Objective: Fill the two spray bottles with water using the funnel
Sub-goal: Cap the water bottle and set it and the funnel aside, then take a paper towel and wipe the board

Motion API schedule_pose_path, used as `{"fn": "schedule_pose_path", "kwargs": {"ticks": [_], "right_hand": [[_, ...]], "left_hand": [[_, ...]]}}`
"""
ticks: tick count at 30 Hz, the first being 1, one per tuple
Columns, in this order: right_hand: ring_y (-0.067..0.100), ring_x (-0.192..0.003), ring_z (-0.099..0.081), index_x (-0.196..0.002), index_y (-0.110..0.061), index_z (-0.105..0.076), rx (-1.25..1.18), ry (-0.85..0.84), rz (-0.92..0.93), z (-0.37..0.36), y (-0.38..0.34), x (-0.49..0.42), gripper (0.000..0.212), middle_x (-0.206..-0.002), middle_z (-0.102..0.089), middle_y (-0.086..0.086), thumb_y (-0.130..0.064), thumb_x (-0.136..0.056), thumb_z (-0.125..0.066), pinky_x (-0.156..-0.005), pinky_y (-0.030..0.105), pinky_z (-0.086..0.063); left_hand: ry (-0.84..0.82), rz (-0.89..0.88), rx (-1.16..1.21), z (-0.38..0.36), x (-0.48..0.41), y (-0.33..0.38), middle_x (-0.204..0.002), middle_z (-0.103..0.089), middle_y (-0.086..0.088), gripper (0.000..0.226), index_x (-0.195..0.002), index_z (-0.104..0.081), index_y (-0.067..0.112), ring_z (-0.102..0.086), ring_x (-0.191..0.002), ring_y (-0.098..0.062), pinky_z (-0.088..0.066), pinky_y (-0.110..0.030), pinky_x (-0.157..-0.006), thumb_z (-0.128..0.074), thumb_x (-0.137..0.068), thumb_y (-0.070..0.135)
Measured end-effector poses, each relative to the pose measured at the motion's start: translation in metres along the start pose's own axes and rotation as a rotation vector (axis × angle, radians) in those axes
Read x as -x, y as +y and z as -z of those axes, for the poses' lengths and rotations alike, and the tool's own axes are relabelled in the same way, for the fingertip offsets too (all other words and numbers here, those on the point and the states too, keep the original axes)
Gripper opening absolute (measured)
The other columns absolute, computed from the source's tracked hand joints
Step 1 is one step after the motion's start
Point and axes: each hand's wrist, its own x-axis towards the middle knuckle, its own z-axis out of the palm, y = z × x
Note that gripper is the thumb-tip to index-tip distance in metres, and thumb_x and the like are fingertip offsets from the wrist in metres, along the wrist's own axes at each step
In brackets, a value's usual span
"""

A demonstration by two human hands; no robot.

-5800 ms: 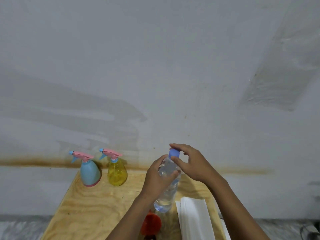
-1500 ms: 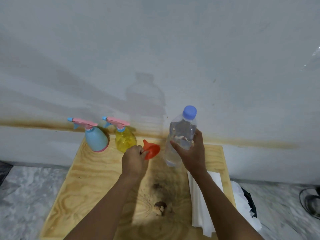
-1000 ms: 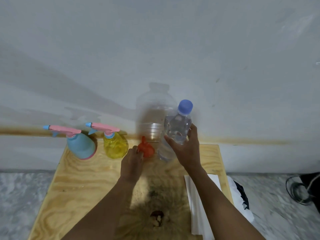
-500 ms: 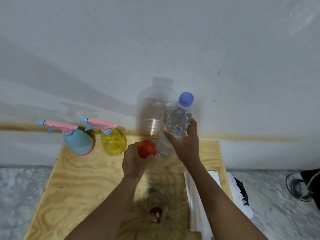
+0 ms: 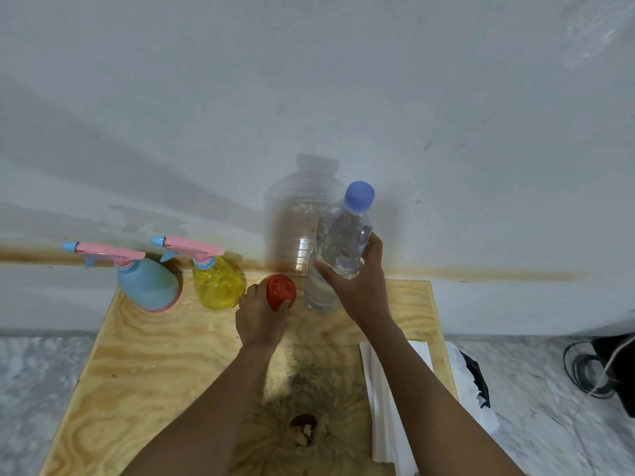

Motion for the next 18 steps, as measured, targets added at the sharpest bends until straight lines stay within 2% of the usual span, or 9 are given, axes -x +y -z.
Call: {"fn": "schedule_pose_path", "kwargs": {"ticks": [2, 5, 8, 11, 12, 15, 18], "right_hand": [[0.006, -0.109, -0.061, -0.136, -0.031, -0.032, 0.042, -0.028, -0.004, 0.003, -0.003, 0.001, 0.089, -0.119, -0.055, -0.023, -0.046, -0.067, -0.087, -0.092, 0.033, -0.053], [0.004, -0.122, -0.053, -0.142, -0.033, -0.029, 0.095, -0.064, 0.007, 0.013, -0.004, 0.007, 0.095, -0.135, -0.052, -0.018, -0.051, -0.067, -0.084, -0.096, 0.023, -0.047], [0.0, -0.13, -0.045, -0.144, -0.026, -0.038, 0.199, -0.031, 0.04, 0.034, 0.006, 0.029, 0.083, -0.143, -0.048, -0.013, -0.049, -0.076, -0.078, -0.102, 0.016, -0.037], [0.001, -0.116, -0.054, -0.13, -0.025, -0.055, 0.307, 0.011, 0.075, 0.066, 0.03, 0.068, 0.052, -0.126, -0.059, -0.011, -0.043, -0.084, -0.072, -0.093, 0.006, -0.039], [0.001, -0.11, -0.057, -0.124, -0.028, -0.059, 0.342, 0.013, 0.057, 0.077, 0.039, 0.083, 0.043, -0.119, -0.062, -0.013, -0.041, -0.086, -0.071, -0.089, 0.007, -0.041], [-0.003, -0.095, -0.058, -0.108, -0.035, -0.064, 0.429, 0.024, -0.074, 0.103, 0.07, 0.132, 0.021, -0.104, -0.063, -0.023, -0.038, -0.088, -0.069, -0.08, 0.016, -0.046], [-0.001, -0.086, -0.057, -0.097, -0.034, -0.068, 0.506, 0.044, -0.131, 0.119, 0.101, 0.18, 0.009, -0.096, -0.065, -0.022, -0.034, -0.088, -0.07, -0.072, 0.019, -0.044]], "left_hand": [[-0.016, 0.007, 0.024, 0.001, 0.0, -0.001, -0.116, -0.06, 0.0, 0.06, -0.13, -0.053, 0.025, -0.056, -0.109, -0.027, -0.05, -0.041, -0.084, -0.073, -0.077, 0.045], [-0.048, 0.039, 0.079, 0.005, 0.003, -0.002, -0.13, -0.053, -0.002, 0.08, -0.142, -0.04, 0.025, -0.052, -0.12, -0.027, -0.051, -0.044, -0.091, -0.073, -0.074, 0.05], [-0.029, 0.052, 0.126, 0.013, 0.023, 0.001, -0.134, -0.047, 0.0, 0.087, -0.146, -0.033, 0.027, -0.048, -0.124, -0.023, -0.052, -0.044, -0.09, -0.073, -0.073, 0.053], [-0.071, -0.01, 0.114, 0.015, 0.07, 0.0, -0.132, -0.045, 0.005, 0.079, -0.144, -0.035, 0.03, -0.049, -0.118, -0.014, -0.054, -0.037, -0.083, -0.07, -0.077, 0.052], [-0.104, -0.048, 0.092, 0.012, 0.089, -0.001, -0.134, -0.046, 0.005, 0.075, -0.142, -0.039, 0.028, -0.049, -0.12, -0.014, -0.053, -0.035, -0.085, -0.069, -0.078, 0.053], [-0.252, -0.19, -0.028, -0.005, 0.143, -0.002, -0.147, -0.045, -0.006, 0.067, -0.142, -0.048, 0.017, -0.044, -0.134, -0.023, -0.043, -0.034, -0.108, -0.068, -0.084, 0.045], [-0.368, -0.278, -0.112, -0.02, 0.182, 0.005, -0.146, -0.046, -0.003, 0.064, -0.14, -0.051, 0.017, -0.045, -0.134, -0.021, -0.035, -0.03, -0.111, -0.065, -0.085, 0.047]]}}
